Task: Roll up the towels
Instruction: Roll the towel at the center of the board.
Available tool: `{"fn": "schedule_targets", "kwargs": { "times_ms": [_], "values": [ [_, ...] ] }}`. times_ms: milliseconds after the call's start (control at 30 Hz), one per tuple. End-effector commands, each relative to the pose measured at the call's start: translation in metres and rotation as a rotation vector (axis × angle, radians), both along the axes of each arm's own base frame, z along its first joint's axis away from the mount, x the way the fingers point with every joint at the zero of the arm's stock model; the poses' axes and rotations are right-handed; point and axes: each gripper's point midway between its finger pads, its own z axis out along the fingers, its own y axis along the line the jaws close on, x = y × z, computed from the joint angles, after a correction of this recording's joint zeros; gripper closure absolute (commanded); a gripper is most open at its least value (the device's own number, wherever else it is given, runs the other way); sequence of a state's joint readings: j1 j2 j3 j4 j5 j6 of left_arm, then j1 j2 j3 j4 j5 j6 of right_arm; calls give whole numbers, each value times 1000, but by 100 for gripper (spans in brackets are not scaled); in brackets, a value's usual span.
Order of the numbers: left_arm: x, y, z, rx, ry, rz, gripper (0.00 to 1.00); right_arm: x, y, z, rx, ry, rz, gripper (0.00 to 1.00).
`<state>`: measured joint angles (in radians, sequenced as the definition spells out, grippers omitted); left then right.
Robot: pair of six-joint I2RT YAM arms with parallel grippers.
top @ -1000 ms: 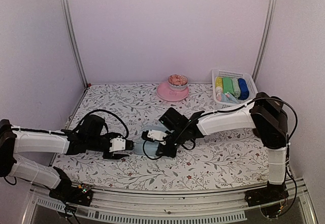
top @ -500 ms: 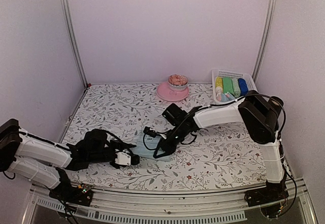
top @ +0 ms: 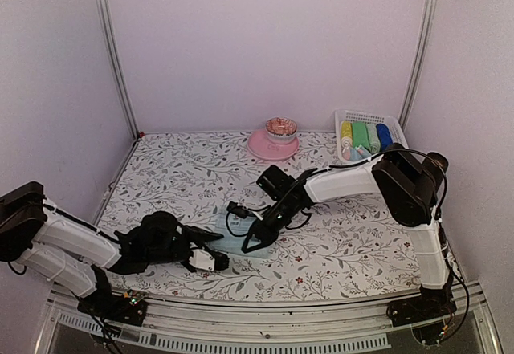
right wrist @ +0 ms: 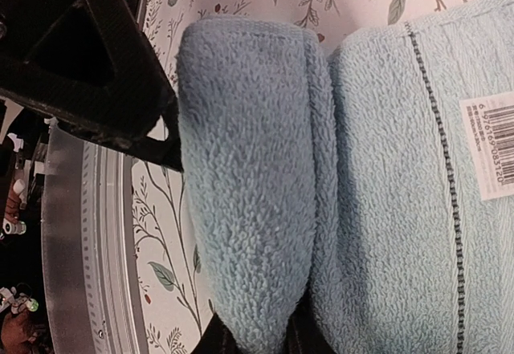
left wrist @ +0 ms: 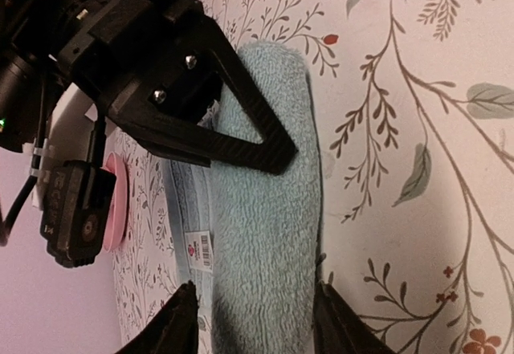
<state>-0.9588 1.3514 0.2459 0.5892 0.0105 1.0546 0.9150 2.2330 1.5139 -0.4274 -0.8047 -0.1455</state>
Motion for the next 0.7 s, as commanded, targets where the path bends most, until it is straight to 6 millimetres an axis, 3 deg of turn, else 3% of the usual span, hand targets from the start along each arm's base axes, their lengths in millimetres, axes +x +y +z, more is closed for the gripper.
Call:
{"fn": "schedule_targets", "kwargs": {
  "times_ms": [0,400,567,667],
  "values": [
    [1,-5,-2,6,-27,-8,52,-13,-16,-33,-117,80,-5,84],
    [17,1,-27,84,-33,73,57,-14,-17,-32,-118,80,4,83],
    [15,6,-43,134,-17,71,78,-13,-16,-30,-109,80,9,82],
    [13,9,-49,164,-5,66,98,-10,-16,-28,-105,80,6,82]
  ]
}}
